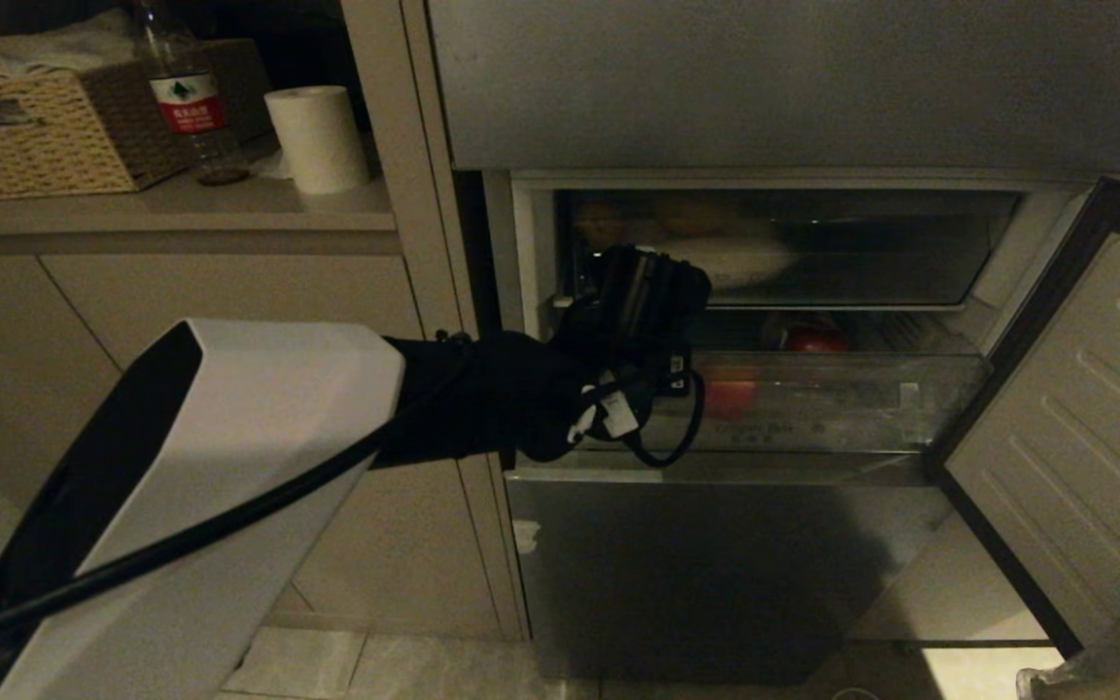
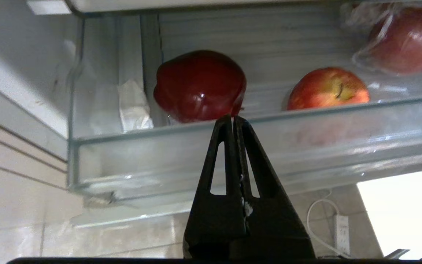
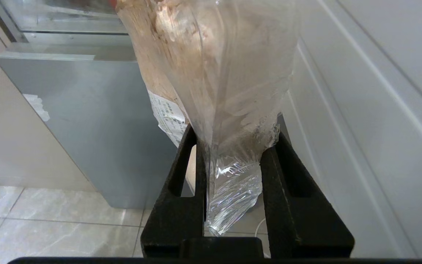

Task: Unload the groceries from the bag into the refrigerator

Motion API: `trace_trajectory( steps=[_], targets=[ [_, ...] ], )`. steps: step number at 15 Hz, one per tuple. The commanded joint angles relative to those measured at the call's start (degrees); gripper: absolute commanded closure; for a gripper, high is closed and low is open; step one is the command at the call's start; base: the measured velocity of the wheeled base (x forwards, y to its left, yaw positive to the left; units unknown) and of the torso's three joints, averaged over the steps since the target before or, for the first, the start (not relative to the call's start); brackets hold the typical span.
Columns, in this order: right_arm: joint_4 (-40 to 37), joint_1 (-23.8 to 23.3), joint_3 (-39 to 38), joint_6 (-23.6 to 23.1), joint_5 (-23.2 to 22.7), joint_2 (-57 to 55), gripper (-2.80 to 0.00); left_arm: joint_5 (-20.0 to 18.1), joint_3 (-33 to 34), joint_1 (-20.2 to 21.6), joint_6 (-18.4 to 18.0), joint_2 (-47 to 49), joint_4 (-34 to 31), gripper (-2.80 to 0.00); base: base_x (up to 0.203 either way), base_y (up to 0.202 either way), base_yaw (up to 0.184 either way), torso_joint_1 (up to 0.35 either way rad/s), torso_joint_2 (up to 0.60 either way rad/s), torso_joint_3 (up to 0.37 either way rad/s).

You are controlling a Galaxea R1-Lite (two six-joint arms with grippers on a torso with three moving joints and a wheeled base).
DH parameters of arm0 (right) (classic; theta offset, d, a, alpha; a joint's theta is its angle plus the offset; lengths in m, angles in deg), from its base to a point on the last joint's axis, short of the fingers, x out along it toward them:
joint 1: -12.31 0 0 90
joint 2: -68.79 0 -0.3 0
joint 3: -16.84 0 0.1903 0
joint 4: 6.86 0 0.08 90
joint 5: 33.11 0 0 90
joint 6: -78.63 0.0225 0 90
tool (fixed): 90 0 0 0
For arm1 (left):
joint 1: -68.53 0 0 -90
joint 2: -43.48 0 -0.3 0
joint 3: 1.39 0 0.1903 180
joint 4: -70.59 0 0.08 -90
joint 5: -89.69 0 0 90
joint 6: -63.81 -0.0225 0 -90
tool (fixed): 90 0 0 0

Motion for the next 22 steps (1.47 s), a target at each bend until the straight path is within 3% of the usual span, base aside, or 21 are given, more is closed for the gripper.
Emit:
trace_trajectory(
  steps=[1,9,12,15,22],
  targets=[
    [0.01,0.00,0.06,0.01,-0.01,0.02,0.00,-0.10,0.08,0.06,0.18,-0.11,-1.71,0.00,0.000,0.000,0.000,0.000,0.00,0.000],
    [0.01,0.00,-0.02,0.01,-0.01,0.02,0.00,-1.77,0.11,-4.04,1.37,-6.96,-13.20,0.00,0.000,0.000,0.000,0.000,0.00,0.000],
    [0.01,0.00,-0.02,0.01,-0.01,0.02,0.00,-1.47,0.08,-3.76,0.62,-6.67,-6.63,0.00,0.000,0.000,0.000,0.000,0.00,0.000],
    [0.01,0.00,-0.02,0.01,-0.01,0.02,0.00,-1.34,0.08,-3.63,-1.75,-8.11,-5.17,0.00,0.000,0.000,0.000,0.000,0.00,0.000],
    [0.01,0.00,0.01,0.01,-0.01,-0.02,0.00,-1.42,0.04,-0.20,-2.19,-2.75,-1.03,0.00,0.000,0.000,0.000,0.000,0.00,0.000]
  ],
)
